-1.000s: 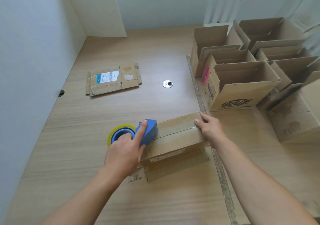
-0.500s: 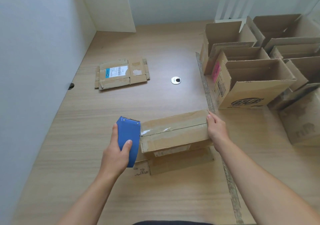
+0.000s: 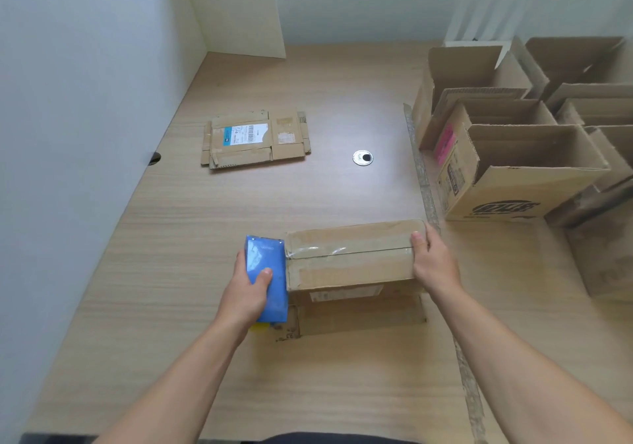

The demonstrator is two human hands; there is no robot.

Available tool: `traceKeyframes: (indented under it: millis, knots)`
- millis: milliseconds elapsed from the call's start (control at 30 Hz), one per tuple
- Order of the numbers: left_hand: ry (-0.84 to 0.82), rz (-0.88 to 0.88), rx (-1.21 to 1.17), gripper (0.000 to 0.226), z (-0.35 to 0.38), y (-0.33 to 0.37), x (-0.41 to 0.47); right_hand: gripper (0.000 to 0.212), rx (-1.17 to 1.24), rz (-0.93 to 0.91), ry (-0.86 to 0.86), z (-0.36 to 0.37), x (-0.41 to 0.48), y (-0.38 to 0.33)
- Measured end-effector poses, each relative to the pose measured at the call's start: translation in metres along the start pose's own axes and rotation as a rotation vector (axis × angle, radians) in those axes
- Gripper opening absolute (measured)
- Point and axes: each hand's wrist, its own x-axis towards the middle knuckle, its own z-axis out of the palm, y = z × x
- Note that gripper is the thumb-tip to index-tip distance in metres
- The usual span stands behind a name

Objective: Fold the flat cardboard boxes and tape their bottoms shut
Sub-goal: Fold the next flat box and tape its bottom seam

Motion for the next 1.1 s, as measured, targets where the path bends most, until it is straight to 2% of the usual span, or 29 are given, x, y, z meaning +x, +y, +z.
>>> traceKeyframes:
  millis: [100, 233, 367, 467, 533, 767, 867, 1000, 1100]
  knots:
    - [0.021, 0.033, 0.223, 0.068, -0.006, 0.003, 0.001, 0.052, -0.035, -0.011, -0.003, -0.001, 0.000, -0.002]
    - [0.183, 0.213, 0.435, 0.074, -0.023, 0.015, -0.008, 0.048, -0.057, 0.000, 0.004, 0.000, -0.004, -0.008]
    - [0.157, 0.534, 0.889, 0.080, -0.032, 0.027, -0.026, 0.048, -0.045, 0.019, 0.025, 0.008, -0.016, -0.015]
    - [0.119, 0.601, 1.143, 0.078, -0.024, 0.036, -0.030, 0.045, -0.060, 0.041, 0.026, 0.008, -0.020, -0.018]
    - [0.109, 0.575, 1.159, 0.076, -0.018, 0.038, -0.032, 0.045, -0.055, 0.033, 0.028, 0.007, -0.021, -0.019]
    - [0.242, 0.519, 1.111, 0.075, -0.029, 0.032, -0.026, 0.046, -0.051, 0.019, 0.032, 0.007, -0.022, -0.016]
    - [0.236, 0.554, 1.143, 0.078, -0.031, 0.036, -0.029, 0.047, -0.027, 0.008, 0.039, 0.010, -0.021, -0.017]
    - [0.225, 0.702, 1.097, 0.082, -0.014, 0.043, -0.038, 0.049, -0.017, 0.014, 0.047, 0.011, -0.019, -0.017]
    - [0.154, 0.634, 1.149, 0.081, 0.004, 0.039, -0.040, 0.048, -0.025, 0.023, 0.046, 0.011, -0.020, -0.016]
